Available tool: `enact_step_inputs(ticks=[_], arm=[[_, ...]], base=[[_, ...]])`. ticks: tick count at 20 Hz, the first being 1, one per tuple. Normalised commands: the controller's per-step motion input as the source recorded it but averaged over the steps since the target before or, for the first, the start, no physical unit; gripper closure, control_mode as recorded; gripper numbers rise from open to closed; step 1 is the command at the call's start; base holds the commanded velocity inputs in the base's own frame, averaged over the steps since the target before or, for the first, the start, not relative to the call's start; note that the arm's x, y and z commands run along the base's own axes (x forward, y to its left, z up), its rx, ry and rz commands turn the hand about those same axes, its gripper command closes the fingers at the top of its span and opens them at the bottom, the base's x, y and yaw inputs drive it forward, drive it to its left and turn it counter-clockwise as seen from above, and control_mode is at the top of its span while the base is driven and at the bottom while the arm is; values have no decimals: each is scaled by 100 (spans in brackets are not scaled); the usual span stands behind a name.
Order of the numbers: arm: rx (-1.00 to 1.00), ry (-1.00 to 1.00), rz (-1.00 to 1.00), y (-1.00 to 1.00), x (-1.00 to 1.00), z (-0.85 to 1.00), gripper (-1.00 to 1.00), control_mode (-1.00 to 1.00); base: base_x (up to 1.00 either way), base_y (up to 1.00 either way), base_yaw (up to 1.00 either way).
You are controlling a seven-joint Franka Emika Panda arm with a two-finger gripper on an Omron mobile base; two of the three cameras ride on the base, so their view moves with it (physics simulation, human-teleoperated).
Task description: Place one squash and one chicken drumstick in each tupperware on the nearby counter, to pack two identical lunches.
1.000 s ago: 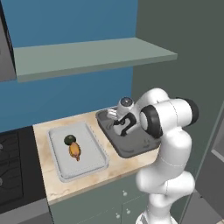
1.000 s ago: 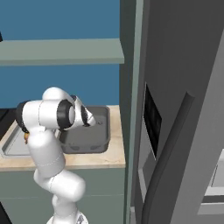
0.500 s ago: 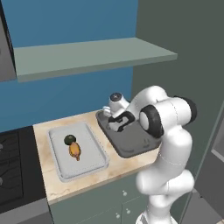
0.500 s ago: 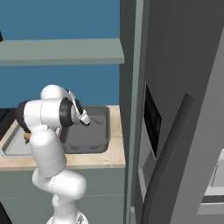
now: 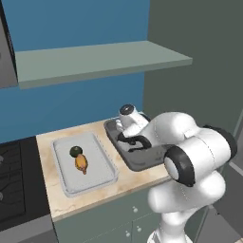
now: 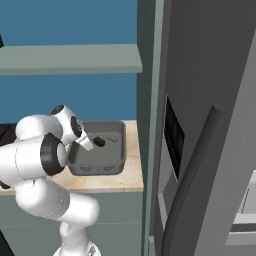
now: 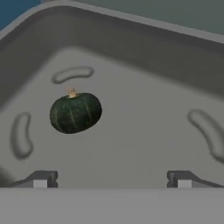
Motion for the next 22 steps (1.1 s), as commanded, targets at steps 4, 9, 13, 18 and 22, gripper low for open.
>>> enact_step_inputs(ticks=[4,9,13,18,22], arm=[[0,-1,-2,-11,-96,75,-100,-100],[-4,-12,0,0,-100,43,-100,-100],[-1,-12,6,0,-100,51,-100,-100],[0,-1,18,-4,-100,69,-100,-100],[0,-2,35,-28,-100,67,-100,-100]], base=[[0,0,0],[0,0,0],[0,0,0],[0,0,0],[0,0,0]])
